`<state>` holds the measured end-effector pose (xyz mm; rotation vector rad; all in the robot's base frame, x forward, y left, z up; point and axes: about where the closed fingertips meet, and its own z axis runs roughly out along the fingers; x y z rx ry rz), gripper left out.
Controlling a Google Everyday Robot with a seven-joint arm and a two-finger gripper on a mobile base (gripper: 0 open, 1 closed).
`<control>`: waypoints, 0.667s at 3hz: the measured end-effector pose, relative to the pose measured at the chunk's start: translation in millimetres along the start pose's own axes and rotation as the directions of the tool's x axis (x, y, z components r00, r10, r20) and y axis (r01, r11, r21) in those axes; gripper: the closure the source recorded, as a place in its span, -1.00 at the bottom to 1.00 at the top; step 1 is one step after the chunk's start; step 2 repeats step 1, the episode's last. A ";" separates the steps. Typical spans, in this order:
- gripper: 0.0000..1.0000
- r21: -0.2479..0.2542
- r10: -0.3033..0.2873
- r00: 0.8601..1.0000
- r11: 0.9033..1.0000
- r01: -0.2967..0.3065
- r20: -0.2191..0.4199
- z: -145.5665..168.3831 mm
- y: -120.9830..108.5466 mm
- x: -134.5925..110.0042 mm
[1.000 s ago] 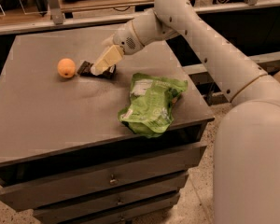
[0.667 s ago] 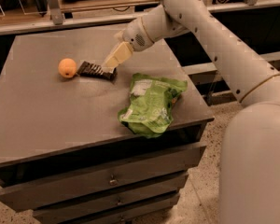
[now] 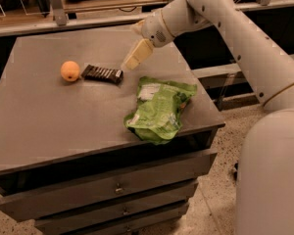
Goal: Move rxbar chocolate near orange
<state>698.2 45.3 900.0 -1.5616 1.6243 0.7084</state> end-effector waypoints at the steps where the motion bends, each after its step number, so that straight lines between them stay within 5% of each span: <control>1: -1.00 0.000 0.000 1.000 1.000 0.000 0.000 0.1 0.0 0.0; 2: -1.00 0.000 0.000 1.000 1.000 0.000 0.000 0.1 0.0 0.0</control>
Offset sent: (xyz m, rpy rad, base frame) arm 0.0000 0.0000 0.0000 0.0000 0.0000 0.0000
